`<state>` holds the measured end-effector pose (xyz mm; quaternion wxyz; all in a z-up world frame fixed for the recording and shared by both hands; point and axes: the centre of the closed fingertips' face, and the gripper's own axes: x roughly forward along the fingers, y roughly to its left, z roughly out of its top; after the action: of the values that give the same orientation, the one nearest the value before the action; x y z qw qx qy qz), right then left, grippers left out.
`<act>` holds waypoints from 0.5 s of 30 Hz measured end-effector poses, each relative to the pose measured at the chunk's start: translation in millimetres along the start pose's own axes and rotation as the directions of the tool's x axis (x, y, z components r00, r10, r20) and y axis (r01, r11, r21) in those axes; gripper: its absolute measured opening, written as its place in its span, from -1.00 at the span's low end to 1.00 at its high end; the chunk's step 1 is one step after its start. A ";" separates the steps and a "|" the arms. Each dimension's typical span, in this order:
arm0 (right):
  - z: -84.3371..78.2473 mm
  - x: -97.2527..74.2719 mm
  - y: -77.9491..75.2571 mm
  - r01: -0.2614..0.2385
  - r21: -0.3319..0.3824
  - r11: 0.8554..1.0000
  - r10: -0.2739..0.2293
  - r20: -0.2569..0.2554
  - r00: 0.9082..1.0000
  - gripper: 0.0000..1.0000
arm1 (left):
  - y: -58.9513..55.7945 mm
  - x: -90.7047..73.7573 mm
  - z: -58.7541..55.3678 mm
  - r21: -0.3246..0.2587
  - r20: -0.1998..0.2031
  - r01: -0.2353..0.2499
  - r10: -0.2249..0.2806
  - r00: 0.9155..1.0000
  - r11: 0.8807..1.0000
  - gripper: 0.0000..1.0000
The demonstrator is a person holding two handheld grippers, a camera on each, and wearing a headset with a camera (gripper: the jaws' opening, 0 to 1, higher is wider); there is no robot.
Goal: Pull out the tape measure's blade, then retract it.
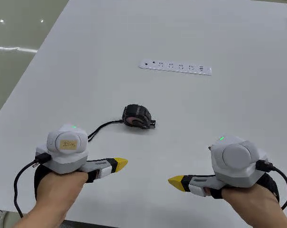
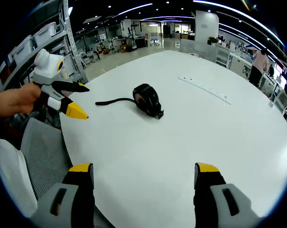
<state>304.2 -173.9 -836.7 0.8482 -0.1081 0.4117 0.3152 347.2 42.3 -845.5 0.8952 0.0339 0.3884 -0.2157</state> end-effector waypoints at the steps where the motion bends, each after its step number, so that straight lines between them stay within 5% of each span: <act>1: 0.2 0.7 -0.4 0.000 -0.002 1.000 0.000 -0.001 1.000 0.79 | 0.0 0.8 0.6 0.003 -0.001 0.001 -0.001 1.000 1.000 0.91; 15: 7.1 15.5 -7.7 -0.016 -0.044 0.999 0.015 -0.020 1.000 0.77 | 2.1 17.4 4.5 0.012 -0.013 0.012 -0.012 1.000 1.000 0.91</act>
<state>320.6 -169.8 -844.7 0.8391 -0.1264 0.4136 0.3298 361.6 36.9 -854.9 0.8912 0.0381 0.3930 -0.2233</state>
